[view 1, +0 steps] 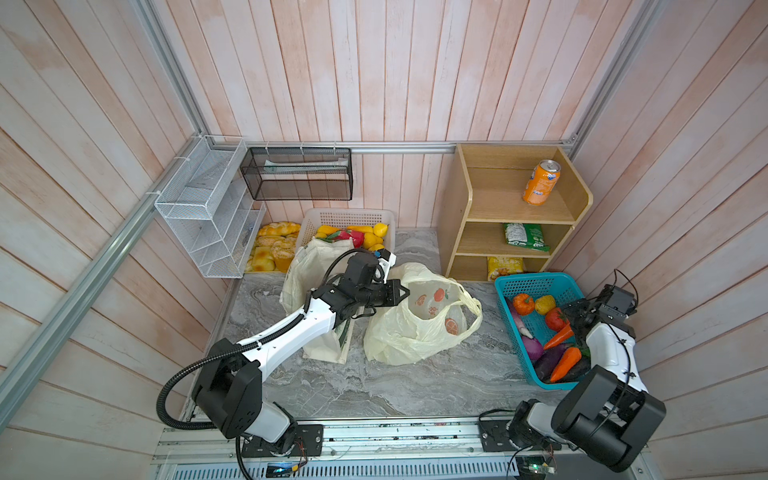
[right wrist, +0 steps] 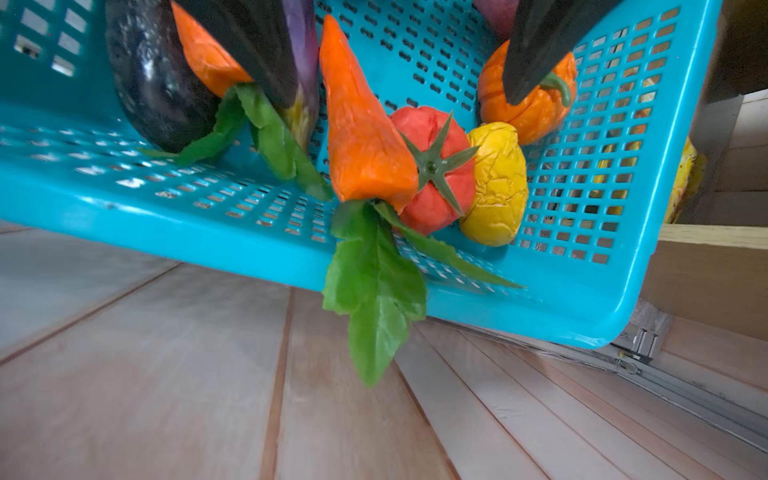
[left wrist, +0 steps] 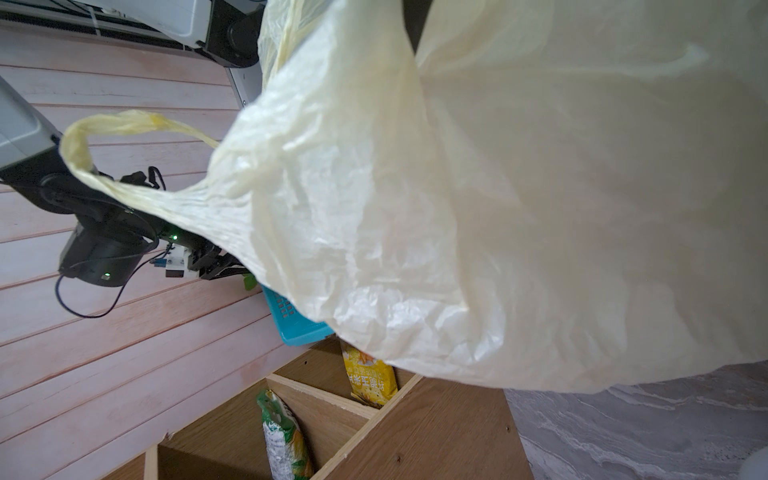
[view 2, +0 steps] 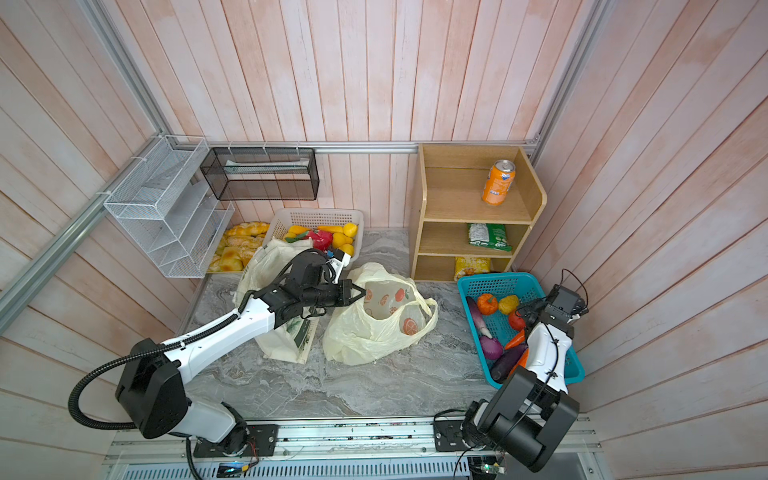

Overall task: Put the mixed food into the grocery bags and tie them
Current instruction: 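Move the right gripper to the teal vegetable basket, then grasp the orange carrot in the teal basket with the right gripper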

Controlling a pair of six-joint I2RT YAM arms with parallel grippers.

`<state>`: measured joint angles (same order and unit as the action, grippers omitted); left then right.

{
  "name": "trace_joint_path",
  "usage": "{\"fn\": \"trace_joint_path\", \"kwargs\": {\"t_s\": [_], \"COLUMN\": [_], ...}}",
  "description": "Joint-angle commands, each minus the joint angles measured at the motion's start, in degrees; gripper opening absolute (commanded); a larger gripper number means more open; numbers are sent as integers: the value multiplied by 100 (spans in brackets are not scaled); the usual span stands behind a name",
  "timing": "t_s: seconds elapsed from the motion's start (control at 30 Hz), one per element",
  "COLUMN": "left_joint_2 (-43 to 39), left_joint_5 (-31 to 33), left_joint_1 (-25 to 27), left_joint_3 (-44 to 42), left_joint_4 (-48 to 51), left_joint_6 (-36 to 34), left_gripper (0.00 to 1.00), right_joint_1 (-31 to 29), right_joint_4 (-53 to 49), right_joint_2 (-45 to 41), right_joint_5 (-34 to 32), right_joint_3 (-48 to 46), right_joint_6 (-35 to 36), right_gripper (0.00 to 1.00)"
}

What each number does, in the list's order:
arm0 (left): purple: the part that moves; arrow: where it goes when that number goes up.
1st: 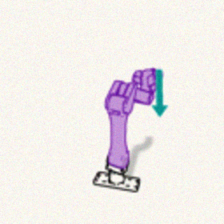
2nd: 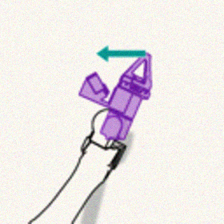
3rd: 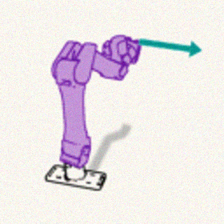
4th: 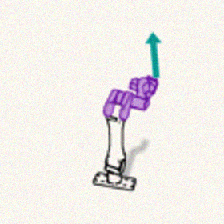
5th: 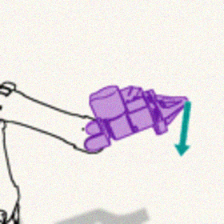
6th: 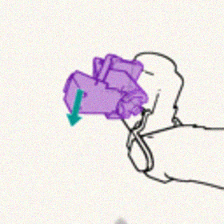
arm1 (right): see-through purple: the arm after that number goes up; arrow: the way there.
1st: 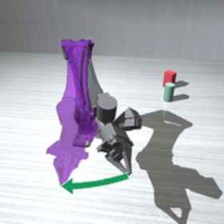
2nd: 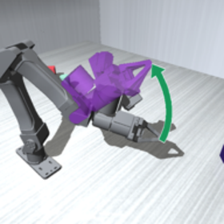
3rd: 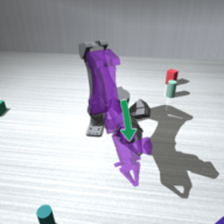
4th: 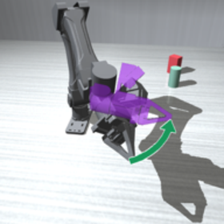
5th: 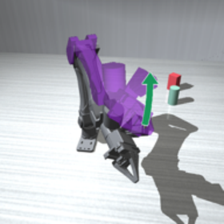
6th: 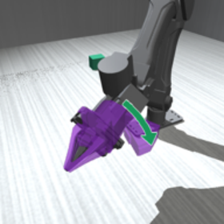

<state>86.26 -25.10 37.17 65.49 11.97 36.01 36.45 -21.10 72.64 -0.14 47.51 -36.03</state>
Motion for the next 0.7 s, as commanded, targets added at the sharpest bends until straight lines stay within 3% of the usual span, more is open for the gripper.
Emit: {"fn": "trace_joint_path", "kwargs": {"t_s": [0.0, 0.37, 0.67], "left_joint_2": [124, 151, 181], "left_joint_5": [-108, -144, -186], "left_joint_1": [-25, -34, -34], "left_joint_3": [55, 86, 60], "left_joint_4": [-136, -143, -221], "left_joint_6": [-113, -138, -103], "left_gripper": [0, 0, 0], "right_joint_1": [28, 28, 26], "right_joint_4": [119, 403, 581], "right_joint_2": [128, 613, 878], "right_joint_5": [-170, -103, 203], "right_joint_3": [-62, 30, -57], "right_joint_6": [-73, -150, -172], "right_gripper": [78, 72, 56]}}
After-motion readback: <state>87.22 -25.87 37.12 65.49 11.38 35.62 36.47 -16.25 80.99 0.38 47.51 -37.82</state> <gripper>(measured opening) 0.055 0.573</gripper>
